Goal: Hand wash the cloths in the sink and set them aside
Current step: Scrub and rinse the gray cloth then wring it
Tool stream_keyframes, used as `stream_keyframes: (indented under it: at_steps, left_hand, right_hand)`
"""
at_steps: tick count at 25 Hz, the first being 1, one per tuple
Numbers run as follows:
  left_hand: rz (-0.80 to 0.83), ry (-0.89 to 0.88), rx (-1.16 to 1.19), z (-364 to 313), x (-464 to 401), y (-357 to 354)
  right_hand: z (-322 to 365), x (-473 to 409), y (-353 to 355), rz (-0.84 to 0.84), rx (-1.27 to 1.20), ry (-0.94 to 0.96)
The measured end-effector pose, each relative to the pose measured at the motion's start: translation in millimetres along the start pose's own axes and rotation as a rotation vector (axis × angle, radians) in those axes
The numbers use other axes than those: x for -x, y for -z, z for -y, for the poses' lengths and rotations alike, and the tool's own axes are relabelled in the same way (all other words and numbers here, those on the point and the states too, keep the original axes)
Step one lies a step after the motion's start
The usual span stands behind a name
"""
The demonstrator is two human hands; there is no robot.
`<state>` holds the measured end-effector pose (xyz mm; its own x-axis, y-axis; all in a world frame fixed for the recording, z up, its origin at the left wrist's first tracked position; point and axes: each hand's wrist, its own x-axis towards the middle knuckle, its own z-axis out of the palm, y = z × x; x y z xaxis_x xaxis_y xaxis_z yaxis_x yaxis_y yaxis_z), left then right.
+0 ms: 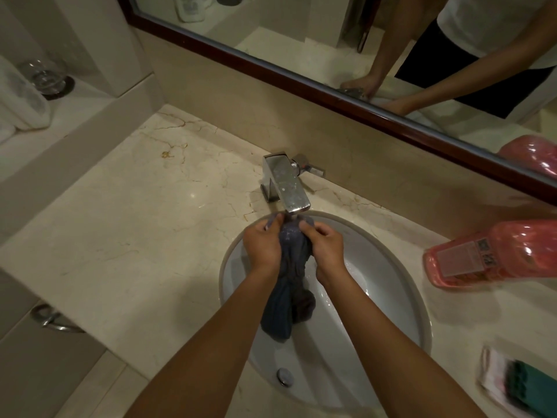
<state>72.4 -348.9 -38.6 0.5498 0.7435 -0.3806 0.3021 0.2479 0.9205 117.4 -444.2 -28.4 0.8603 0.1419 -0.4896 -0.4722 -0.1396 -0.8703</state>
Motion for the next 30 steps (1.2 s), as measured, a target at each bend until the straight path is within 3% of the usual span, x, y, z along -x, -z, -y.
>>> stream_keyframes:
  at_steps: [3, 5, 11, 13, 16, 19, 22, 26, 30]
  left_hand:
    - [0.015, -0.109, -0.126, 0, -1, 5]
    - [0.062, -0.070, -0.087, 0, 0, 6]
    - [0.297, 0.415, 0.413, -7, 0, -1]
    - [0.401, 0.504, 0.463, -7, 6, 1]
    - [0.434, 0.308, 0.154, -4, 8, 7]
    - [0.209, 0.039, -0.172, 3, -1, 17]
    - [0.197, 0.110, -0.077, 23, 4, 17]
    - [0.311, 0.446, 0.481, 39, 25, 8]
    - [0.401, 0.311, 0.248, 47, 18, 19]
  right_hand:
    - [7, 0, 5, 0.017, -0.057, -0.007]
    - [12, -3, 9, 0.036, -0.080, -0.016]
    - [5, 11, 6, 0.336, -0.196, -0.165]
    - [-1, 16, 3, 0.324, -0.239, -0.203]
    - [-7, 18, 10, 0.264, -0.226, -0.143]
    - [-8, 18, 12, 0.195, -0.316, -0.198]
    - [-3, 21, 6, 0.253, -0.562, -0.369]
    - [4, 18, -3, 0.316, -0.831, -0.544]
    - [8, 5, 6, 0.270, -0.911, -0.406]
